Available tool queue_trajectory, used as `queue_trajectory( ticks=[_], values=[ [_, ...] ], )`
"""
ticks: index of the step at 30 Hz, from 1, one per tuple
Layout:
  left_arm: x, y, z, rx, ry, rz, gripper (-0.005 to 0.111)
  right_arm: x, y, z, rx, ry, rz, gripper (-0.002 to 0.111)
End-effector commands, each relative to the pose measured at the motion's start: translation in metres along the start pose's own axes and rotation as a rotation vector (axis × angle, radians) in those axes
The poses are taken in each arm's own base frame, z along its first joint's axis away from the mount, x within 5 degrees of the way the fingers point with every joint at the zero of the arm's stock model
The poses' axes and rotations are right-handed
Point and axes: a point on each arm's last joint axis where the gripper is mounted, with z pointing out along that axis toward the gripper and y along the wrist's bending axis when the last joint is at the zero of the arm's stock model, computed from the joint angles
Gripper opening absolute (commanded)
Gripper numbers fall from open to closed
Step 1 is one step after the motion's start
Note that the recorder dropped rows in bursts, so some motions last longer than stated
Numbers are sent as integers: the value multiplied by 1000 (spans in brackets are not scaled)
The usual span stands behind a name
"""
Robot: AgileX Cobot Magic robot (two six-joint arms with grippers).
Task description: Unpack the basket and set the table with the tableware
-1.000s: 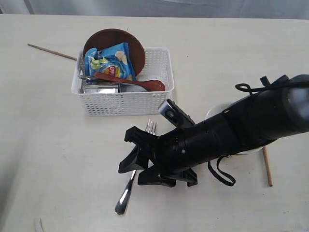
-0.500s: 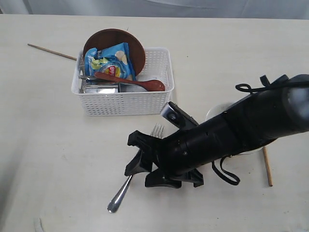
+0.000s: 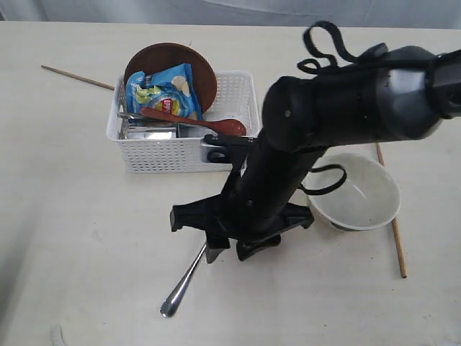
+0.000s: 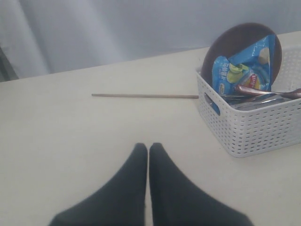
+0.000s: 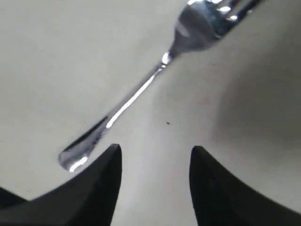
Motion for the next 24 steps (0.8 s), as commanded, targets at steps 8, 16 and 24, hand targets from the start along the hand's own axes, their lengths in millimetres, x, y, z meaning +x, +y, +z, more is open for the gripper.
queue_trajectory(
  ticks=[8,16,24],
  values=[
    [0,0,0,-8,-6,-2,1,-3,29,12,65,-177,151,44],
    [0,0,0,-8,-6,-2,1,-7,27,20,57,-186,216,44],
    [0,0,0,-8,-6,-2,1,-7,21,41,102,-138,269,44]
  ],
)
